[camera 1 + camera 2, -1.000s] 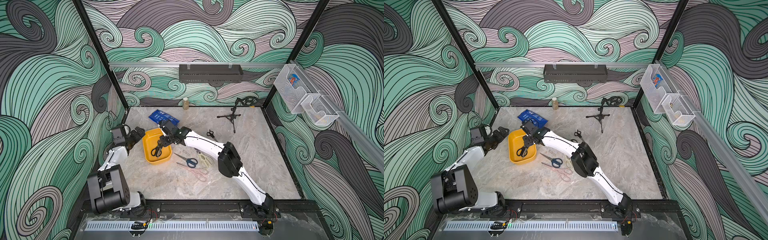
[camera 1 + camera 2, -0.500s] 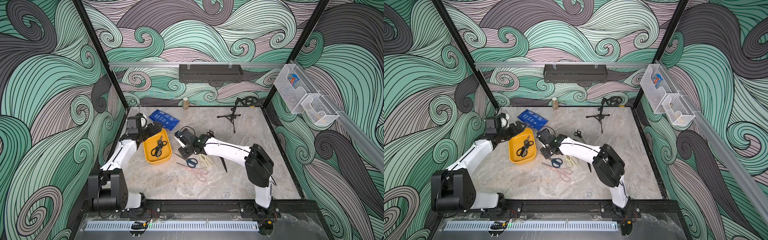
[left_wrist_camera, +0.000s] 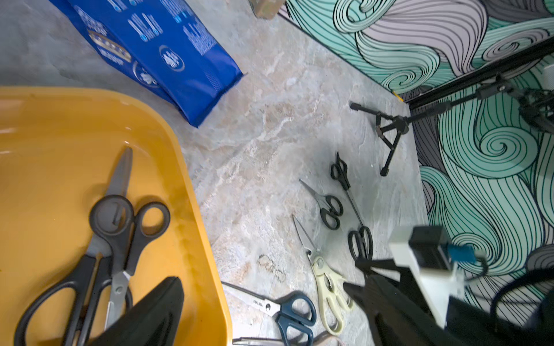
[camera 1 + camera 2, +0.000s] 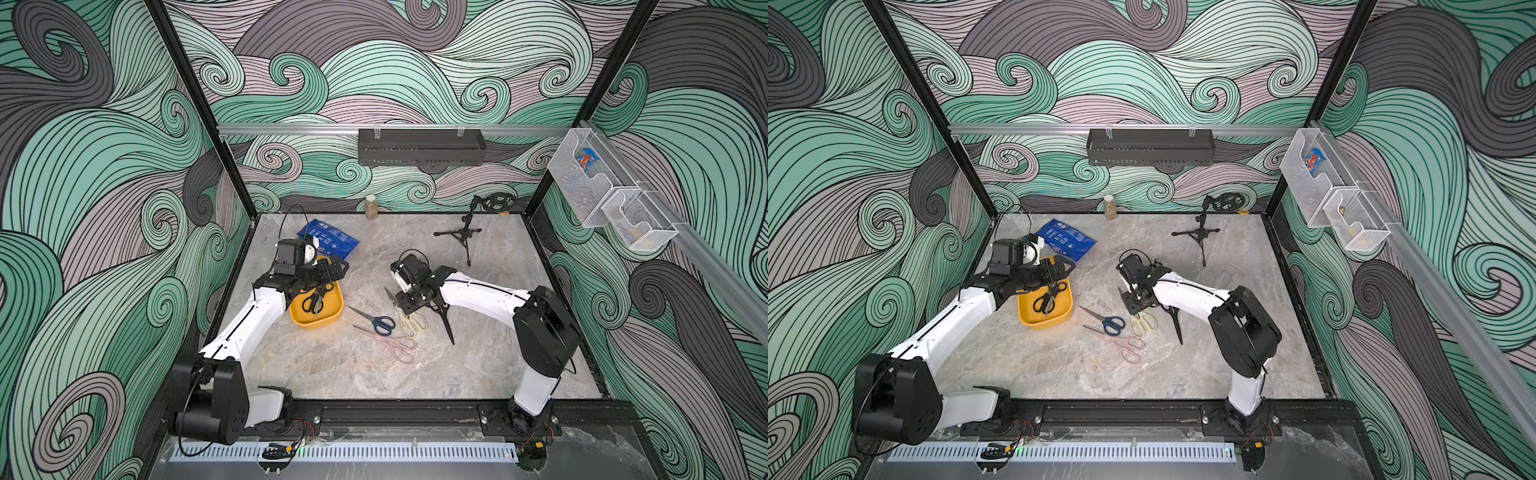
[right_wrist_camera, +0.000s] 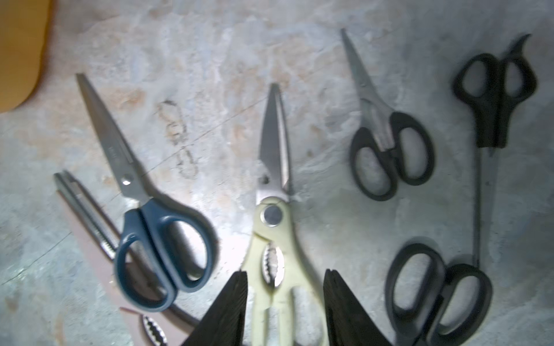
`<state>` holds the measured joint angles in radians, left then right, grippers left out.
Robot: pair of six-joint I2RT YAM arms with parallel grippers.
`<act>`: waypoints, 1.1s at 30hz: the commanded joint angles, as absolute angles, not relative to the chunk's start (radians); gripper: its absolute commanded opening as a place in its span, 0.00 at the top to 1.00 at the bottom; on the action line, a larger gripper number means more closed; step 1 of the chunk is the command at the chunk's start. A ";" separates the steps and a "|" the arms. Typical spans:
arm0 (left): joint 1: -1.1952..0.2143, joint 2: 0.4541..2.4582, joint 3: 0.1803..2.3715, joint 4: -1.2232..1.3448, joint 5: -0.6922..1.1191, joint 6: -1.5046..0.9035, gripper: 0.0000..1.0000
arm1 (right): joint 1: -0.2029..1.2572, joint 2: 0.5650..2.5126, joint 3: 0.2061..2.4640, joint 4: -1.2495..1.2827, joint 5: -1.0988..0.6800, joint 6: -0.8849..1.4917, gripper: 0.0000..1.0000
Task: Put the scissors into the storage box
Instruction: Pick up the scissors from the center of the board.
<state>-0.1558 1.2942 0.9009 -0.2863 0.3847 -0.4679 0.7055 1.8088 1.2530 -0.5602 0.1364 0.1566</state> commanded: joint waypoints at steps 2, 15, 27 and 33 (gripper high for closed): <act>-0.206 1.307 0.900 -0.330 0.372 -0.443 0.03 | 0.638 1.864 1.302 -0.567 0.117 0.042 0.55; -0.227 1.325 0.896 -0.348 0.326 -0.394 0.02 | 0.614 2.072 1.541 -0.695 0.164 -0.115 0.63; -0.212 1.289 0.875 -0.354 0.250 -0.383 0.01 | 0.615 2.151 1.622 -0.791 0.212 -0.183 0.73; -0.204 1.283 0.867 -0.350 0.249 -0.386 0.01 | 0.617 2.154 1.631 -0.791 0.186 -0.193 0.72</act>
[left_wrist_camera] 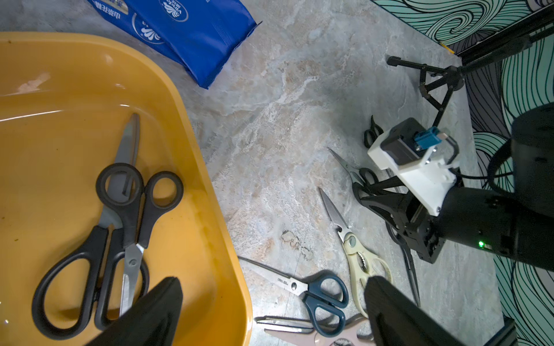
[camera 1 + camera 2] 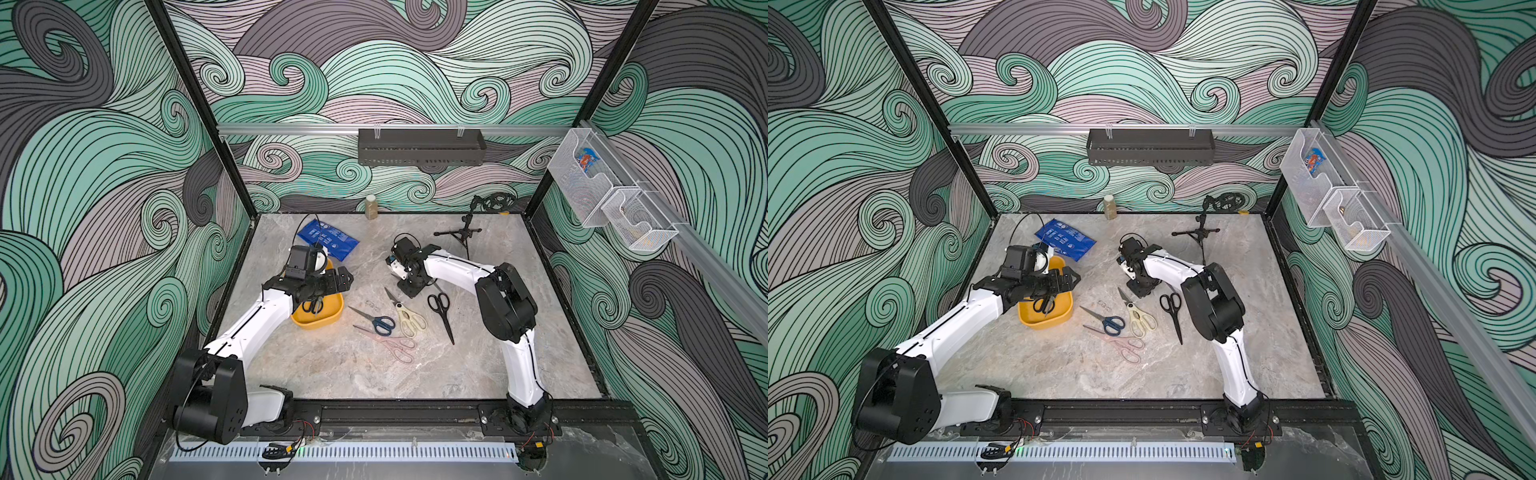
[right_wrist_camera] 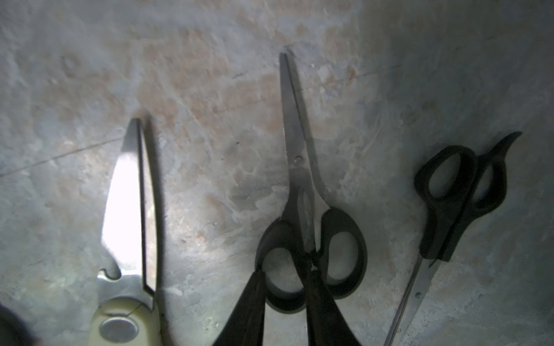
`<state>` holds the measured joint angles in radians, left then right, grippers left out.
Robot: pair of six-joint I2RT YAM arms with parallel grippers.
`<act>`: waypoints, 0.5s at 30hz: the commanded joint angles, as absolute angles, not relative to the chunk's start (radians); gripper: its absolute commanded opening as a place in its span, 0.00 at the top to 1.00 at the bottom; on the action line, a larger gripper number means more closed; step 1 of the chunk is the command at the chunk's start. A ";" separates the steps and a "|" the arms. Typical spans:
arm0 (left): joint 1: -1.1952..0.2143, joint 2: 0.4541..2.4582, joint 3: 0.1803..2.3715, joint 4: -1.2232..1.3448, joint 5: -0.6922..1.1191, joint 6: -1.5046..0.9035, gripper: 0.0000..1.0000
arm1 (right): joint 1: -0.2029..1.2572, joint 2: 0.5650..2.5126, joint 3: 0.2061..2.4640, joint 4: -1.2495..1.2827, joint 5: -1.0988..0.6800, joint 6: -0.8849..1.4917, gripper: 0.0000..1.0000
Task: Put the scissors into the storage box
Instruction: Pick up the scissors from the center of the board.
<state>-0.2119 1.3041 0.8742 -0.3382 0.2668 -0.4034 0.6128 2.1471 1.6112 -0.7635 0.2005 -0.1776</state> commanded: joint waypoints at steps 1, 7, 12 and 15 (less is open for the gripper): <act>-0.203 1.284 0.867 -0.348 0.248 -0.386 0.02 | 0.617 2.157 1.632 -0.791 0.185 -0.193 0.72; -0.197 1.281 0.867 -0.350 0.249 -0.386 0.01 | 0.619 2.154 1.647 -0.798 0.161 -0.191 0.73; -0.192 1.279 0.871 -0.352 0.249 -0.386 0.01 | 0.624 2.141 1.677 -0.820 0.168 -0.178 0.73; -0.190 1.278 0.869 -0.353 0.249 -0.386 0.01 | 0.624 2.140 1.679 -0.819 0.159 -0.178 0.73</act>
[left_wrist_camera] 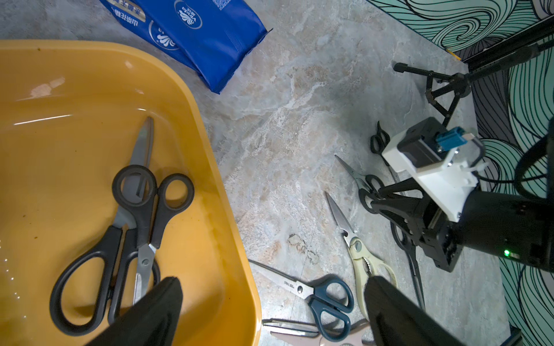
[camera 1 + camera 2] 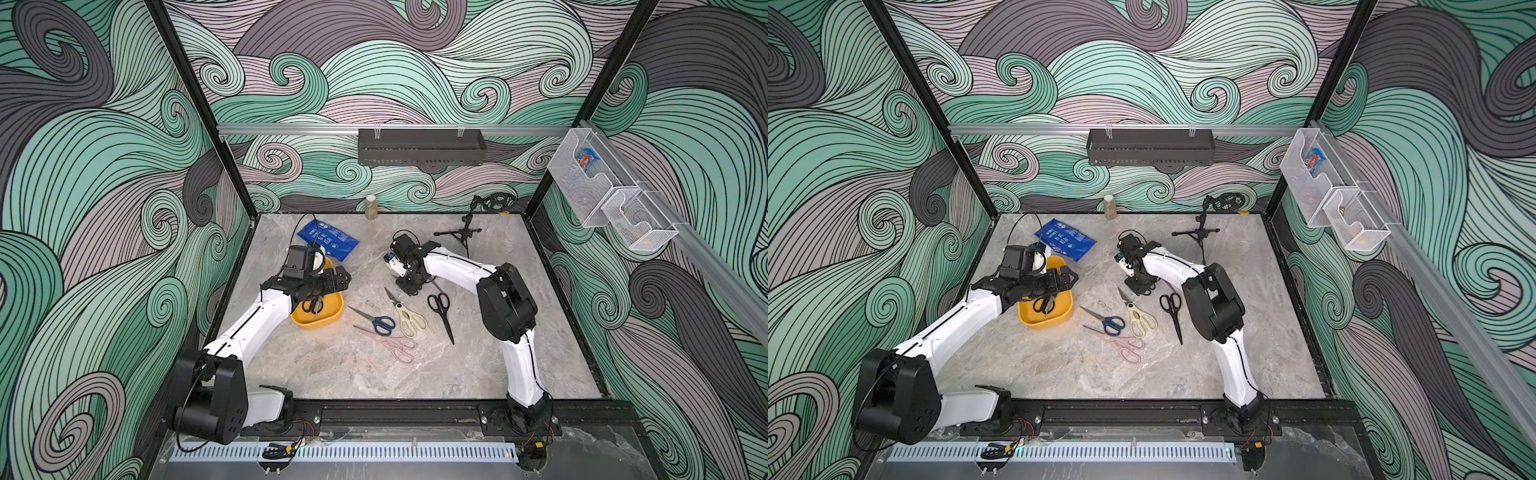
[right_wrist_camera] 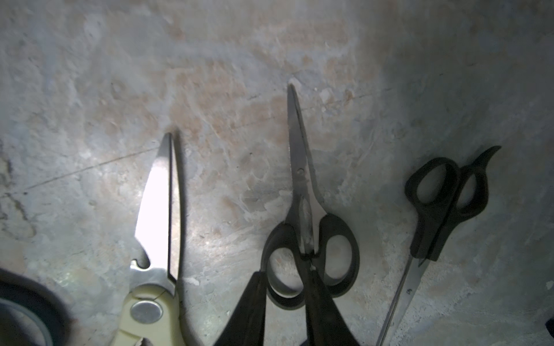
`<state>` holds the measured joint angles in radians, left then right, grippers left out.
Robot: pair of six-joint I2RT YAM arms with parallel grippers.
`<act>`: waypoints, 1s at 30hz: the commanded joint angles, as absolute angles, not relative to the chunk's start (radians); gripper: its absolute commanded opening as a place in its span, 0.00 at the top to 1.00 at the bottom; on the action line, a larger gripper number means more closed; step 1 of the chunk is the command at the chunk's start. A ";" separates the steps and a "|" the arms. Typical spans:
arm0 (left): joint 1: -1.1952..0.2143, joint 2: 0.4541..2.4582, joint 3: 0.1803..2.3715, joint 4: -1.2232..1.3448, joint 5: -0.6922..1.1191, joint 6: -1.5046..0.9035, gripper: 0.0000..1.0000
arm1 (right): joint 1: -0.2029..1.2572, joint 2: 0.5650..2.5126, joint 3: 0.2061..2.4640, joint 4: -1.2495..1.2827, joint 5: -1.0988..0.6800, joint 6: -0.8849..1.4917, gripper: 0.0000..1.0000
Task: Put the scissors into the storage box
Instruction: Pick up the scissors from the center of the board.
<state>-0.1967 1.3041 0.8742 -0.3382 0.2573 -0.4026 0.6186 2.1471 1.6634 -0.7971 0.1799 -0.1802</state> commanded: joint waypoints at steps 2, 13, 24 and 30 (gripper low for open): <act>-0.189 1.277 0.868 -0.354 0.249 -0.388 0.01 | 0.624 2.147 1.678 -0.820 0.160 -0.178 0.73; -0.185 1.265 0.859 -0.353 0.248 -0.393 0.02 | 0.626 2.194 1.680 -0.819 0.175 -0.184 0.72; -0.178 1.259 0.854 -0.353 0.243 -0.391 0.01 | 0.627 2.229 1.683 -0.819 0.167 -0.187 0.73; -0.175 1.255 0.853 -0.354 0.243 -0.392 0.02 | 0.635 2.196 1.665 -0.819 0.161 -0.175 0.73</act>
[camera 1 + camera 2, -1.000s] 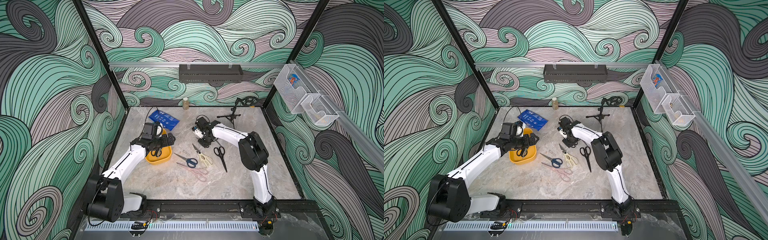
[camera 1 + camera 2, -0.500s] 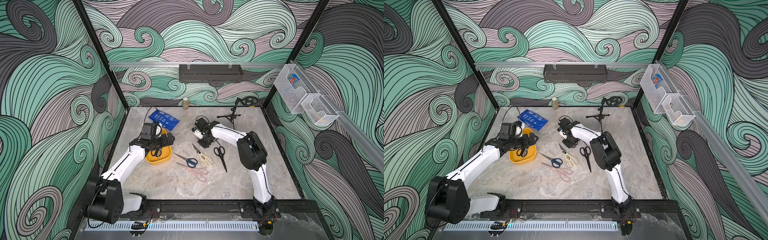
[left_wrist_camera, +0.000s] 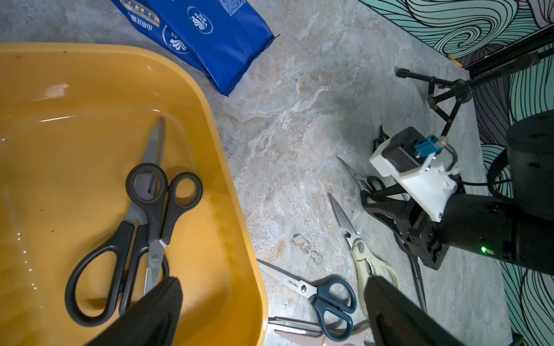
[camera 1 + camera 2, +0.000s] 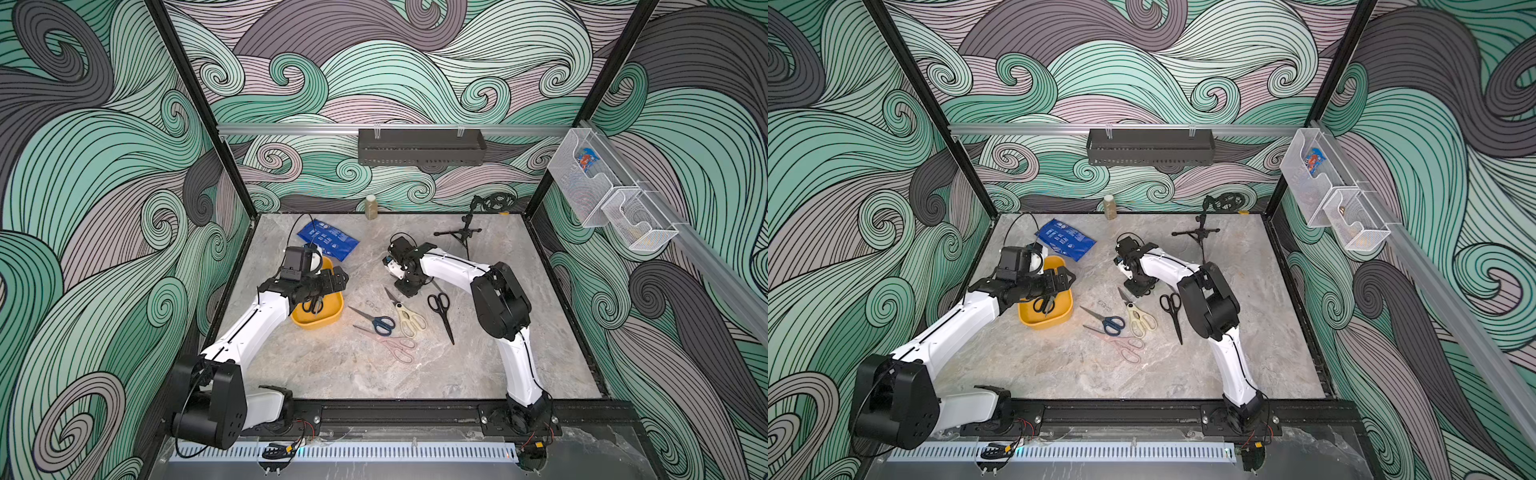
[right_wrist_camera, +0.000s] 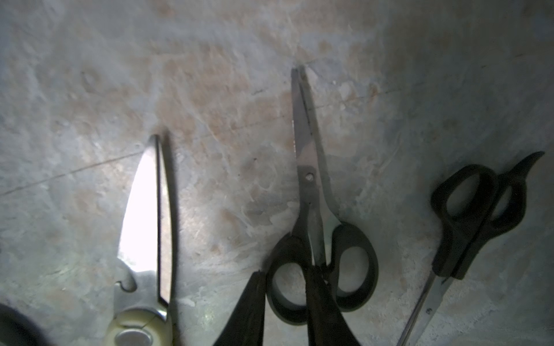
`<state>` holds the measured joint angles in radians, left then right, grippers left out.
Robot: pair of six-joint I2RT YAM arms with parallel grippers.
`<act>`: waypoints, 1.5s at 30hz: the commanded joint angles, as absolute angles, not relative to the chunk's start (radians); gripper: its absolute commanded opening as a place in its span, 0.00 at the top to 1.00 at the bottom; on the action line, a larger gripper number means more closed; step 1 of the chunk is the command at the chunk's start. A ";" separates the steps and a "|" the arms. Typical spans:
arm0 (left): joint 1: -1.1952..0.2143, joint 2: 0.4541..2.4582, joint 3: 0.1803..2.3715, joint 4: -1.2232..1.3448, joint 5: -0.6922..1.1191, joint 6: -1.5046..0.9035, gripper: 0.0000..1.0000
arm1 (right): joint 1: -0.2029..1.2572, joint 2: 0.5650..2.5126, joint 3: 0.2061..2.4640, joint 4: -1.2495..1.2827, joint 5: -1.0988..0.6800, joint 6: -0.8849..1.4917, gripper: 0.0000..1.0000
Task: Put the scissors into the storage box
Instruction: Pick up the scissors from the center of the board.
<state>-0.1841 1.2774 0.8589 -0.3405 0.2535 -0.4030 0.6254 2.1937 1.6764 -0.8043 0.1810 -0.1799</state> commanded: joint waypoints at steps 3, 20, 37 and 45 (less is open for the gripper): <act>-0.173 1.251 0.852 -0.353 0.244 -0.391 0.01 | 0.643 2.176 1.656 -0.818 0.172 -0.163 0.73; -0.170 1.242 0.856 -0.356 0.247 -0.393 0.01 | 0.654 2.133 1.647 -0.819 0.189 -0.137 0.64; -0.168 1.241 0.861 -0.359 0.248 -0.394 0.01 | 0.663 2.161 1.614 -0.817 0.199 -0.124 0.68; -0.163 1.233 0.858 -0.362 0.244 -0.392 0.02 | 0.656 2.194 1.614 -0.818 0.214 -0.123 0.80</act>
<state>-0.1711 1.2617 0.8528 -0.3447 0.2535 -0.4030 0.6617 2.1727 1.6283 -0.8009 0.1940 -0.1265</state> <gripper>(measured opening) 0.986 0.214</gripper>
